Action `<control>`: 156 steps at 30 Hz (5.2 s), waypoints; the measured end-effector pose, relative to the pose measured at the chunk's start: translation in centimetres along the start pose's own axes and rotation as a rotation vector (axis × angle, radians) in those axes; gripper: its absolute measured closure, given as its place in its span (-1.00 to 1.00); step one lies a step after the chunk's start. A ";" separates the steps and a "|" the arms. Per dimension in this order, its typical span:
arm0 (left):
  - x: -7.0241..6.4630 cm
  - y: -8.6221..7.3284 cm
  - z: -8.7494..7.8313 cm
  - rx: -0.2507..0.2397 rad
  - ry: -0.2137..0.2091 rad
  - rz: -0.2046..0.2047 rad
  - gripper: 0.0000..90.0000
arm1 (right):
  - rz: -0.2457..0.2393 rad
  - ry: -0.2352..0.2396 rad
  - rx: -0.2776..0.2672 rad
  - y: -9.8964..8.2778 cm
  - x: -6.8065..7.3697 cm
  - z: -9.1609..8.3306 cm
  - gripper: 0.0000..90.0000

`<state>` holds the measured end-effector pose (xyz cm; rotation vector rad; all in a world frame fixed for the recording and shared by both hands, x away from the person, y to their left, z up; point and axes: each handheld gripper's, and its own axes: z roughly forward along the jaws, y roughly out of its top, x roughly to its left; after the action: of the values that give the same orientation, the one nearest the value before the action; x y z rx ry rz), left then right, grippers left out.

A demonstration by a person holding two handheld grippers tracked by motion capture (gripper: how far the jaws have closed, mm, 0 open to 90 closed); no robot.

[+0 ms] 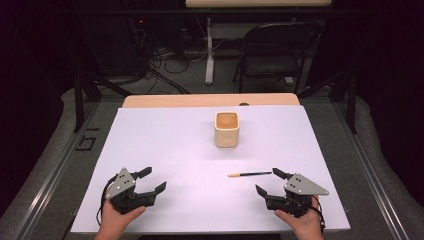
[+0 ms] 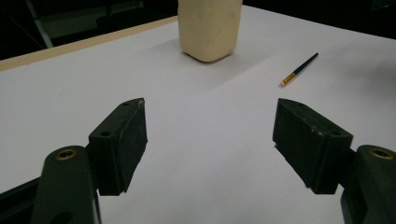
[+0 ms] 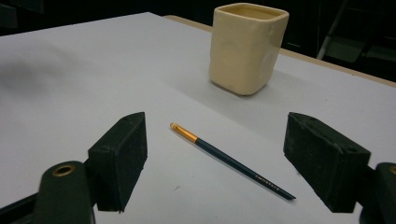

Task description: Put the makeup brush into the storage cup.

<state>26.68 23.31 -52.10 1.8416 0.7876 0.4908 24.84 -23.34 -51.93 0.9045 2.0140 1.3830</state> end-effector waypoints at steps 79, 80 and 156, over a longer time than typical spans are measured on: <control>0.1 0.1 0.8 0.262 -0.004 -0.056 -0.63 | -0.138 0.206 0.519 5.0 -1.4 4.8 -0.47; 0.1 0.1 0.8 0.263 -0.004 -0.055 -0.63 | -0.143 0.217 0.532 5.0 -1.4 4.9 -0.46; 0.2 -0.1 1.0 0.295 -0.013 -0.063 -0.60 | -0.541 0.378 0.888 9.7 -2.2 15.0 -0.07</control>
<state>27.46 22.82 -52.60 2.0802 0.9464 0.3348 39.54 -13.77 -47.75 0.3383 2.9389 0.3379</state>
